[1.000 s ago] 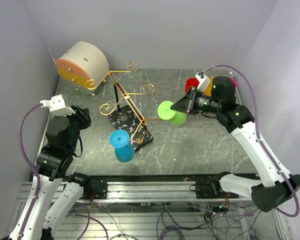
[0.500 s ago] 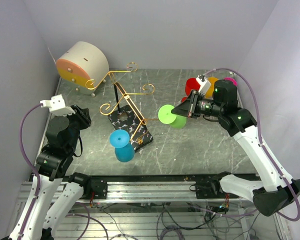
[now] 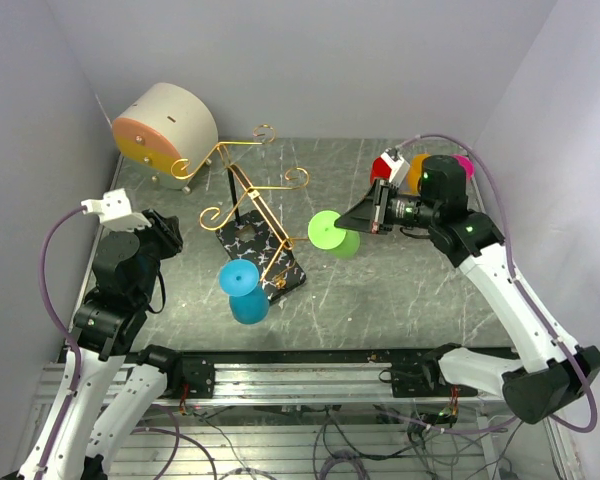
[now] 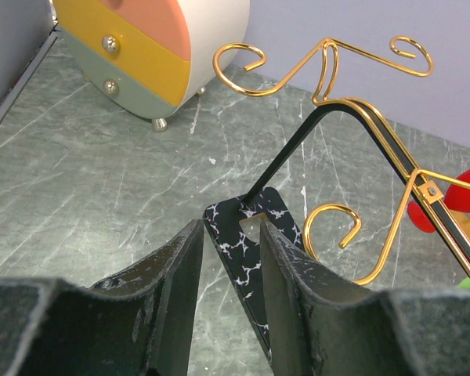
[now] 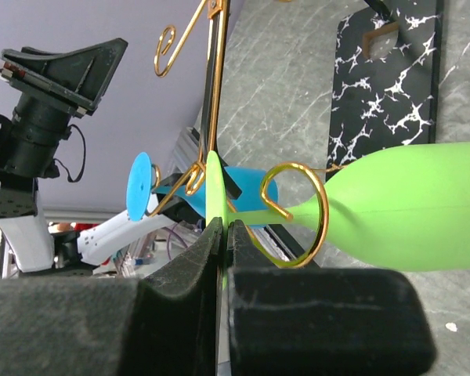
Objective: Take the wine glass off the wine glass rack
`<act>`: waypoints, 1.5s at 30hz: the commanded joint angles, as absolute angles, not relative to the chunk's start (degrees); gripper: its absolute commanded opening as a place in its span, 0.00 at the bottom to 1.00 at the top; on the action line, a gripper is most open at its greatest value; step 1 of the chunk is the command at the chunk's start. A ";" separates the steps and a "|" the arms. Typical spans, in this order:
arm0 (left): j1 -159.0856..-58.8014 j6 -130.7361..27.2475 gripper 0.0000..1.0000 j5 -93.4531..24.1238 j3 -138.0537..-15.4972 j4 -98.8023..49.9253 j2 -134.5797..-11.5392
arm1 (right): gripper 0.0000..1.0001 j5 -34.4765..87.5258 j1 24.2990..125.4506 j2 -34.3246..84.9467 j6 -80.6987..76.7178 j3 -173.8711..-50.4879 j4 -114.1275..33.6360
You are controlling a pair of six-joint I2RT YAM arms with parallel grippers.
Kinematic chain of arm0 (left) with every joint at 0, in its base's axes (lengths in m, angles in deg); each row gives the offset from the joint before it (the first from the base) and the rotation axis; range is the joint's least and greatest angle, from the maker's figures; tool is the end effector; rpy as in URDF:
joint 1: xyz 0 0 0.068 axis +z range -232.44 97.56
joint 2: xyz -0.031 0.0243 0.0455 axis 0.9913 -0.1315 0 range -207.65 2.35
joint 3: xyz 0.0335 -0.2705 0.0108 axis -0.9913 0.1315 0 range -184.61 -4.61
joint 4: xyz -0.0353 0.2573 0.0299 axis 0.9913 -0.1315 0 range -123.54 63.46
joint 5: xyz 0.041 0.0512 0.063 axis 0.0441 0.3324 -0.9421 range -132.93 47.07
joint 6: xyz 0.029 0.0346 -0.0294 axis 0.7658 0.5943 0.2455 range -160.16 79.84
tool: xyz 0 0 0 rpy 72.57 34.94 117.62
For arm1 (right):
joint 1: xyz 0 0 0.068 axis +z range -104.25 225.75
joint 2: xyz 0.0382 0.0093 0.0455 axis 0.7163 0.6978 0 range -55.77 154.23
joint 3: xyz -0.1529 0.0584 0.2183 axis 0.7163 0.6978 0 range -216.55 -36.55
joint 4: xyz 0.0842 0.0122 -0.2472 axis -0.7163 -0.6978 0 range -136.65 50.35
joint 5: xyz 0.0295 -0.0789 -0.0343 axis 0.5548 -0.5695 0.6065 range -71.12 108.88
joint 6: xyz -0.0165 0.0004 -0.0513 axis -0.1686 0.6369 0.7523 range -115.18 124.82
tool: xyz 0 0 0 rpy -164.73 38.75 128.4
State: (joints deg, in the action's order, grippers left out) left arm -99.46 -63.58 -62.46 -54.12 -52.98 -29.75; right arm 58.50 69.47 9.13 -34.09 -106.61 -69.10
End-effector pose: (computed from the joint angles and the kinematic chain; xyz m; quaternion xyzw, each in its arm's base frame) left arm 0.1167 -0.0232 0.3675 -0.1519 0.7422 -0.1001 0.6451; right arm 0.2097 0.1169 0.3927 -0.0778 0.8077 0.5085 0.2881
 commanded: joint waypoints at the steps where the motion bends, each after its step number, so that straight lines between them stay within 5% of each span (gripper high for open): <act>1: -99.18 -63.83 0.46 -63.63 -53.96 -52.67 -29.56 | 0.00 60.38 69.72 11.26 -35.03 -108.62 -63.55; 16: -99.19 -66.04 0.76 -57.16 -57.83 -50.74 -34.64 | 0.00 52.03 69.75 19.07 -32.49 -115.55 -55.59; 28: -99.12 -82.12 0.74 -28.85 -73.54 -45.22 -51.67 | 0.00 31.18 72.38 8.69 -0.75 -111.86 -47.61; 37: -99.14 -102.15 0.72 -7.98 -75.63 -28.71 -60.95 | 0.00 17.72 92.87 7.76 34.46 -103.82 -34.54; 45: -99.13 -116.63 0.74 -1.27 -70.49 -22.14 -59.04 | 0.00 6.69 99.87 8.48 46.59 -97.42 -21.62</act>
State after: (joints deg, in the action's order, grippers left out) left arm -99.39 -105.77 -8.75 -73.07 -29.50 -61.03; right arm 14.81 97.47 9.42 35.87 -99.37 -33.96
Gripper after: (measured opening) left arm 0.736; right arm 0.011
